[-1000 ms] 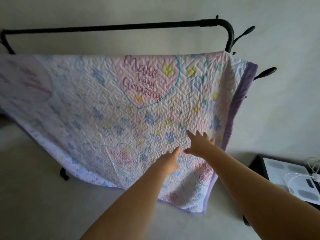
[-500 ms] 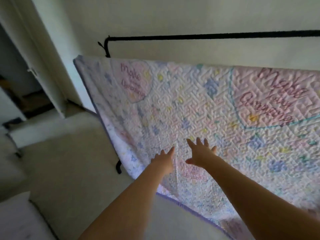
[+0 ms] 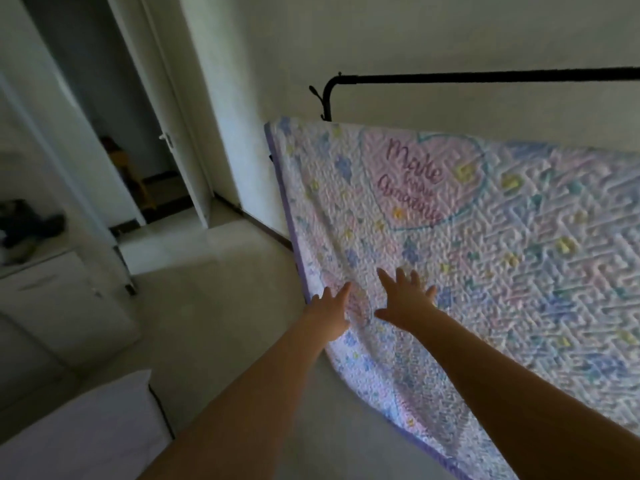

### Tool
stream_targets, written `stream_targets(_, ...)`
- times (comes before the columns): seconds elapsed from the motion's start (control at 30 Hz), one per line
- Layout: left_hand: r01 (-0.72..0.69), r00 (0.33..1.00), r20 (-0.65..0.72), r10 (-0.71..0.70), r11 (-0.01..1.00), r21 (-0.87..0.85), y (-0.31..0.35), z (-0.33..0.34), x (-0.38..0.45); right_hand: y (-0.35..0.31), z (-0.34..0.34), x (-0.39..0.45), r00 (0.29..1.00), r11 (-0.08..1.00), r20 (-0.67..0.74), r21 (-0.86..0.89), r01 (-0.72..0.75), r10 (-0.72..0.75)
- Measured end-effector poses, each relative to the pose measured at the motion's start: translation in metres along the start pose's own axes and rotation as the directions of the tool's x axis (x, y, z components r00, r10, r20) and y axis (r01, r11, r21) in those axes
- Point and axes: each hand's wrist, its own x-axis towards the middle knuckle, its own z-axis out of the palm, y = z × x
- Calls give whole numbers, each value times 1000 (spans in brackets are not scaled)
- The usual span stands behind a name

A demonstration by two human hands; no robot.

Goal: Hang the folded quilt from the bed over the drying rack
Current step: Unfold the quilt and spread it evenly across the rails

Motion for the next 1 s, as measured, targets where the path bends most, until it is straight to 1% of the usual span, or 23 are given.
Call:
stream_targets(0.13, -19, 1000, 2, 20, 999, -39, -39, -8, 46, -30, 14, 61, 999, 998, -15, 61, 36, -35)
stream_targets(0.23, 0, 1000, -28, -3, 996, -93, -67, -26, 92, -50, 22, 124, 998, 970, -48, 236, 56, -46)
stream_targets(0.3, 32, 997, -71, -41, 992, -121, -83, -43, 118, -64, 21, 159, 996, 929, -66, 362, 79, -59)
stream_targets(0.43, 54, 985, -165, -57, 998, -18, -137, -87, 203, -112, 16, 252, 994, 824, -55, 556, 107, -92)
stream_targets(0.53, 85, 965, -248, -89, 996, -28, -166, -113, 244, -135, 13, 289, 993, 723, -87, 681, 118, -81)
stream_targets(0.63, 111, 939, -310, -149, 984, -139, -188, -134, 282, -152, 14, 322, 991, 644, -127, 754, 126, -46)
stream_targets(0.7, 141, 928, -305, -213, 960, -242, -197, -146, 305, -159, 17, 340, 989, 621, -146, 775, 114, 1)
stream_targets(0.77, 180, 914, -257, -314, 881, -437, -202, -156, 329, -161, 20, 357, 988, 613, -148, 784, 94, 38)
stream_targets(0.83, 191, 900, -220, -377, 794, -578, -206, -163, 349, -161, 19, 368, 992, 645, -110, 763, 41, 67)
stream_targets(0.9, 191, 903, -178, -390, 739, -646, -210, -167, 371, -160, 25, 379, 988, 687, -95, 726, -16, 122)
stream_targets(0.97, 182, 910, -162, -381, 719, -670, -214, -167, 392, -162, 33, 386, 977, 704, -93, 707, -70, 191)
stream_targets(1.0, 172, 916, -165, -365, 732, -659, -217, -165, 399, -162, 38, 388, 974, 704, -79, 704, -97, 214)
